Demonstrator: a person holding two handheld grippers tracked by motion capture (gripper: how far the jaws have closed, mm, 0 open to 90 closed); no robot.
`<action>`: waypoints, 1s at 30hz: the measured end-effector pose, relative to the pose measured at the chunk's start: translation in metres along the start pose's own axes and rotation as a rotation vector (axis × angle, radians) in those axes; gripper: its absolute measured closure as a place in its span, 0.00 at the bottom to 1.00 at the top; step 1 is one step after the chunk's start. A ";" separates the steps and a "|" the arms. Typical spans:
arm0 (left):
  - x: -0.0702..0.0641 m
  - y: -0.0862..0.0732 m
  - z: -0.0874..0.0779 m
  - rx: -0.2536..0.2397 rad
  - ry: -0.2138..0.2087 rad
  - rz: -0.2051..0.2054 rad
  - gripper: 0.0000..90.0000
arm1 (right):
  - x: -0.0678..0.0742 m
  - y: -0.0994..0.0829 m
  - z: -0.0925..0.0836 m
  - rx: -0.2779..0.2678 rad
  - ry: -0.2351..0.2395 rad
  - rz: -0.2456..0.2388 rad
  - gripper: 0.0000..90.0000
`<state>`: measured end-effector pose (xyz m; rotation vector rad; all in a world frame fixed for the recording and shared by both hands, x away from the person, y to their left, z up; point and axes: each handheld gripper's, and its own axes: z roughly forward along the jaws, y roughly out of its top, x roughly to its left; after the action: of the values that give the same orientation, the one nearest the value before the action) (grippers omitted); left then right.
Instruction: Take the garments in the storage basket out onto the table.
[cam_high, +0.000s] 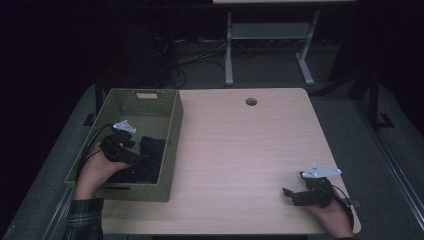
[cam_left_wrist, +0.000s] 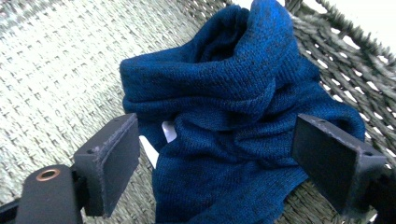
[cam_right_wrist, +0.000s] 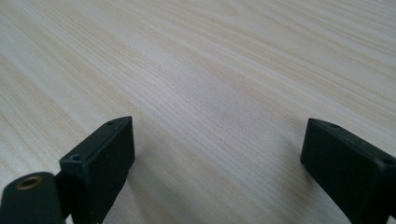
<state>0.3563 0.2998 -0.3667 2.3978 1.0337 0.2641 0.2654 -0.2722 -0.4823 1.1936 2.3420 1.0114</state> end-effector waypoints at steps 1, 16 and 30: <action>0.000 0.000 0.001 0.003 -0.003 0.001 0.17 | 0.000 0.000 0.000 0.000 0.000 0.000 0.11; 0.004 -0.003 0.023 0.057 -0.055 -0.009 0.14 | 0.000 0.000 0.000 0.000 0.000 0.000 0.11; 0.010 -0.006 0.048 0.110 -0.110 -0.029 0.14 | 0.000 0.000 0.000 0.000 0.000 0.000 0.11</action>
<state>0.3766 0.2921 -0.4108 2.4622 1.0555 0.0658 0.2654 -0.2721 -0.4823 1.1936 2.3419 1.0115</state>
